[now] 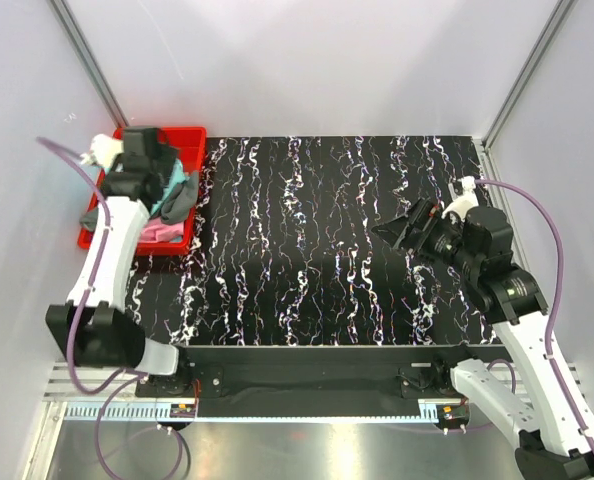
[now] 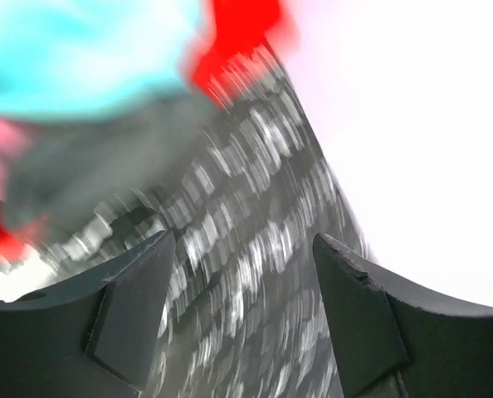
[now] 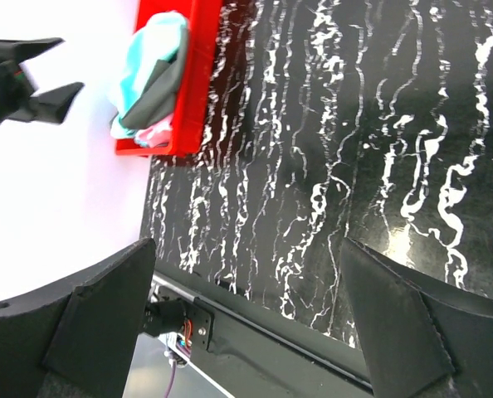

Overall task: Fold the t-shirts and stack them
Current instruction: Grab the tshirt from the pile

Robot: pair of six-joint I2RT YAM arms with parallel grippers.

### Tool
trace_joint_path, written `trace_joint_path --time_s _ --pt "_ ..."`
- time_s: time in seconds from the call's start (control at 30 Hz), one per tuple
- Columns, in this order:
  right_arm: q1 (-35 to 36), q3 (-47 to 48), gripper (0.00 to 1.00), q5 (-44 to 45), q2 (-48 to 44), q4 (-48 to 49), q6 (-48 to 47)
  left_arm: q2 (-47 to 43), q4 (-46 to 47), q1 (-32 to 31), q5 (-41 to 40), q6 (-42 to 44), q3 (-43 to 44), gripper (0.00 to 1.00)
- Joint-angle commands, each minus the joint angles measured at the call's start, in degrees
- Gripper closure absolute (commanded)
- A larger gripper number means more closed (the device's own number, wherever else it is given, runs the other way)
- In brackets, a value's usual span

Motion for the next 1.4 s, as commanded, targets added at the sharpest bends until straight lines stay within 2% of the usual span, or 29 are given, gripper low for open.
trace_joint_path --time_s 0.0,0.17,0.3,0.57,0.63,0.67,0.7,0.73,0.8,0.83,1.07,1.2,1.3,1.37 --pt "0.3 -0.9 0.00 -3.0 -3.0 5.4 0.0 2.6 -6.8 8.8 -7.7 -11.7 3.0 0.28" --pt "0.4 -2.2 0.01 -3.8 -5.1 7.9 -1.6 7.1 -3.3 17.2 -7.5 -13.6 0.8 0.28" --pt "0.3 -2.0 0.01 -2.9 -5.5 8.3 -4.1 12.7 -1.0 20.0 -6.8 -13.9 -0.2 0.29" --pt "0.3 -2.7 0.02 -0.8 -3.5 8.3 -7.1 22.3 10.1 23.8 4.2 -10.5 -0.7 0.27" --pt "0.3 -2.9 0.02 -0.8 -3.1 8.7 -7.1 23.7 10.8 23.8 6.7 -9.7 0.0 0.33" --pt "0.4 -3.2 0.02 -1.0 -2.6 9.1 -7.1 24.5 12.9 24.1 10.3 -8.6 0.7 0.53" --pt "0.4 -3.2 0.02 -1.0 -2.5 9.1 -7.1 24.6 14.7 24.1 10.4 -7.2 1.0 0.65" --pt "0.3 -3.1 0.02 -1.1 -2.5 9.2 -6.8 24.6 17.1 24.2 14.3 -5.0 1.5 0.79" --pt "0.3 -3.0 0.02 -1.1 -2.3 9.1 -6.7 23.7 18.3 23.9 17.2 -4.0 3.4 0.96" --pt "0.3 -3.0 0.02 -1.1 -2.4 9.1 -6.3 23.0 18.8 23.8 19.0 -3.5 4.0 1.00" --pt "0.4 -1.2 0.02 -0.6 -3.2 8.3 -6.3 13.9 22.0 16.8 20.1 4.6 15.0 1.00" --pt "0.3 -0.3 0.02 0.2 -3.9 6.2 -5.7 10.5 24.9 12.6 23.4 6.8 19.9 1.00" --pt "0.3 -0.5 0.02 0.6 -4.6 5.0 -4.6 8.3 27.2 8.4 28.8 9.2 22.7 1.00" --pt "0.3 -0.5 0.02 0.7 -5.0 4.3 -4.0 6.5 27.4 3.5 30.9 13.0 24.0 1.00"
